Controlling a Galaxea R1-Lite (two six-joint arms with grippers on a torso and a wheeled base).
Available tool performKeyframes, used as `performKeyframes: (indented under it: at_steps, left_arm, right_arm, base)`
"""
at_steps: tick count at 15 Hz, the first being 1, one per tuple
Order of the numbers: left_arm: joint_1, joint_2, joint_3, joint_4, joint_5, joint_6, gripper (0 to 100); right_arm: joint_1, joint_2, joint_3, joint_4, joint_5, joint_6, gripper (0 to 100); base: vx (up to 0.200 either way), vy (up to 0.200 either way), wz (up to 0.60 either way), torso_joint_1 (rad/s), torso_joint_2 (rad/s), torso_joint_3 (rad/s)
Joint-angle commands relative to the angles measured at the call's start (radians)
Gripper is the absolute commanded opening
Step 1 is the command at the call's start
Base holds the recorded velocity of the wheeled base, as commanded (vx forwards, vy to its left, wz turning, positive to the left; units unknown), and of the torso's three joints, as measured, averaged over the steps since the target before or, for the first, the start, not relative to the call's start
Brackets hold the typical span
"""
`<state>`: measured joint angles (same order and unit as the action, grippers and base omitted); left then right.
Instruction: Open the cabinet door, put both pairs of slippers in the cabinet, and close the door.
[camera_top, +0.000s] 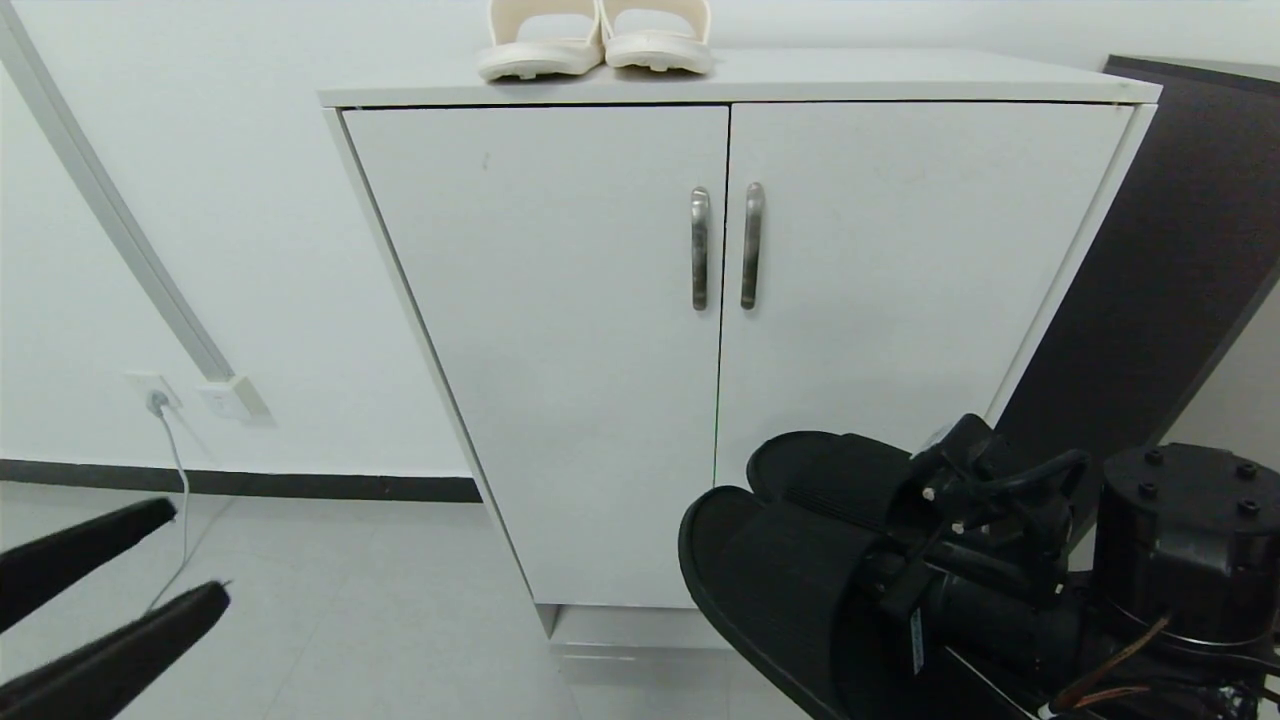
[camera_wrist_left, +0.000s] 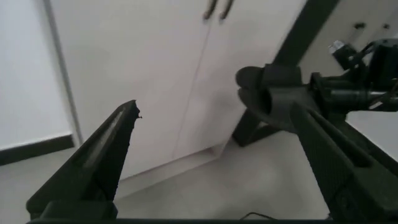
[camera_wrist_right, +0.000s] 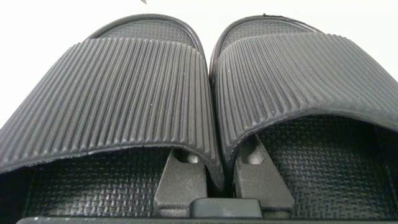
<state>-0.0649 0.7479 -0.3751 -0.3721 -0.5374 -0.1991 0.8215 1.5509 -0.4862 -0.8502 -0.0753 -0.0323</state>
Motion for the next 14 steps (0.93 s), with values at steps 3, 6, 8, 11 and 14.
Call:
performKeyframes:
  at_steps: [3, 6, 8, 11, 14]
  left_arm:
    - [-0.21, 0.304, -0.18, -0.027, 0.034, 0.007, 100]
    - [-0.398, 0.442, -0.272, -0.12, 0.221, 0.021, 100]
    - [-0.463, 0.535, -0.367, -0.149, 0.263, 0.079, 100]
    - [-0.552, 0.637, -0.501, -0.143, 0.264, 0.087, 100]
    - [-0.605, 0.726, -0.596, -0.143, 0.26, 0.087, 100]
  right_arm:
    - [0.001, 0.006, -0.005, -0.001, 0.002, -0.003, 0]
    - [-0.001, 0.003, 0.001, -0.001, -0.001, -0.003, 0]
    - [-0.001, 0.0, 0.009, -0.001, -0.004, -0.003, 0]
    - [-0.001, 0.006, 0.011, 0.0, -0.004, -0.003, 0]
    - [-0.001, 0.006, 0.011, 0.0, -0.004, -0.003, 0]
  base:
    - [0.0, 0.0, 0.0, 0.0, 0.0, 0.0]
    - [0.0, 0.0, 0.0, 0.0, 0.0, 0.0]
    - [0.0, 0.0, 0.0, 0.0, 0.0, 0.0]
    - [0.0, 0.0, 0.0, 0.0, 0.0, 0.0]
    - [0.0, 0.0, 0.0, 0.0, 0.0, 0.0]
